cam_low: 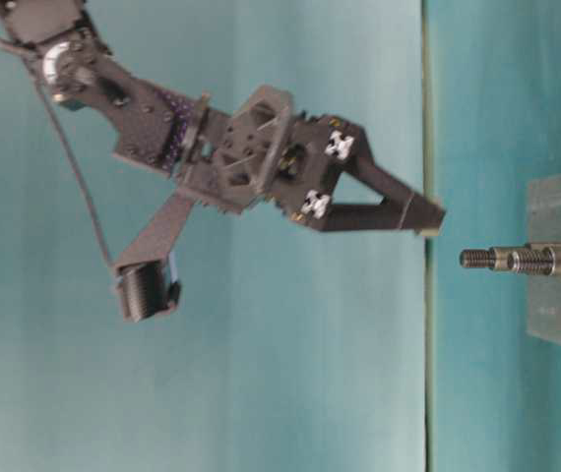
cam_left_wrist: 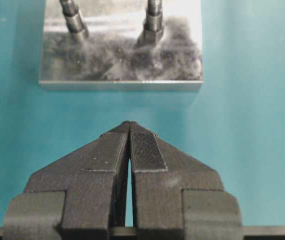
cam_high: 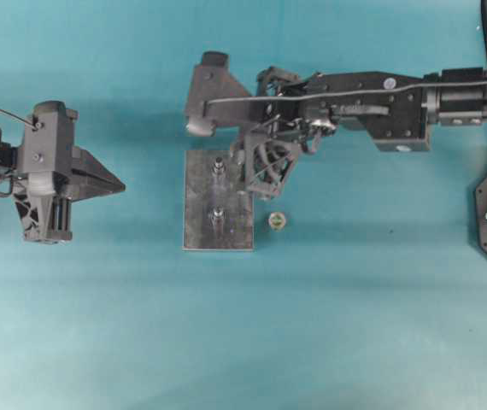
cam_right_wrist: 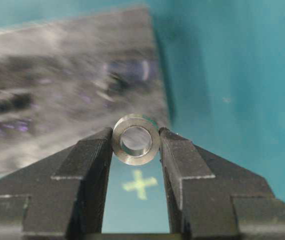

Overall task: Insert the washer onto the shaft.
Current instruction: 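Carry the washer over the plate and lower it onto the upper shaft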

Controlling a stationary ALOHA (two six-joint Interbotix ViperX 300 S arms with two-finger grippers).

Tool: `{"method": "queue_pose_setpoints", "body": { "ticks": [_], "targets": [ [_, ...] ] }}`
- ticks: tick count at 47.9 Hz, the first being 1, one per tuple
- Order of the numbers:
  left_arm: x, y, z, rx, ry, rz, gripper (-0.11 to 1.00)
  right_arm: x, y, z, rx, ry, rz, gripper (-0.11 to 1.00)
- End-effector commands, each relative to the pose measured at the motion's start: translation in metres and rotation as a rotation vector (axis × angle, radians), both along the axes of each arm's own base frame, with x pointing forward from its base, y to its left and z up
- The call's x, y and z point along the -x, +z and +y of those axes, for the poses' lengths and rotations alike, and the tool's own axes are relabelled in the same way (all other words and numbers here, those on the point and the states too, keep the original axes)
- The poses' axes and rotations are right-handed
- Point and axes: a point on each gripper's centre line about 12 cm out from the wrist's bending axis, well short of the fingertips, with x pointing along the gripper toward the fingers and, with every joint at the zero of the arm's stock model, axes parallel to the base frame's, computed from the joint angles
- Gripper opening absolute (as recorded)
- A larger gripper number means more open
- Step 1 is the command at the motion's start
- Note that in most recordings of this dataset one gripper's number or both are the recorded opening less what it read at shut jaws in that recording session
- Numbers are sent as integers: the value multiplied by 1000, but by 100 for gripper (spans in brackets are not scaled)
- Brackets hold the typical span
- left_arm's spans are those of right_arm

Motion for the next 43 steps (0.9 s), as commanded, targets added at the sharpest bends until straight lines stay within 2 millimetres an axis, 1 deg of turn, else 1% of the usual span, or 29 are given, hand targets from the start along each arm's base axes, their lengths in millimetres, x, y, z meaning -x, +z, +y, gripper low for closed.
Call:
{"method": "queue_pose_setpoints", "body": {
  "ticks": [1, 22, 29, 43],
  "targets": [
    [-2, 6, 0, -2, -1, -24, 0, -8, 15, 3, 3, 1, -51, 33],
    [-1, 5, 0, -2, -1, -23, 0, -27, 11, 3, 2, 4, -76, 33],
    [0, 4, 0, -1, 0, -18, 0, -28, 6, 5, -2, 7, -64, 33],
    [2, 1, 0, -2, -1, -12, 0, -25, 3, 6, -7, 5, -35, 33]
  ]
}}
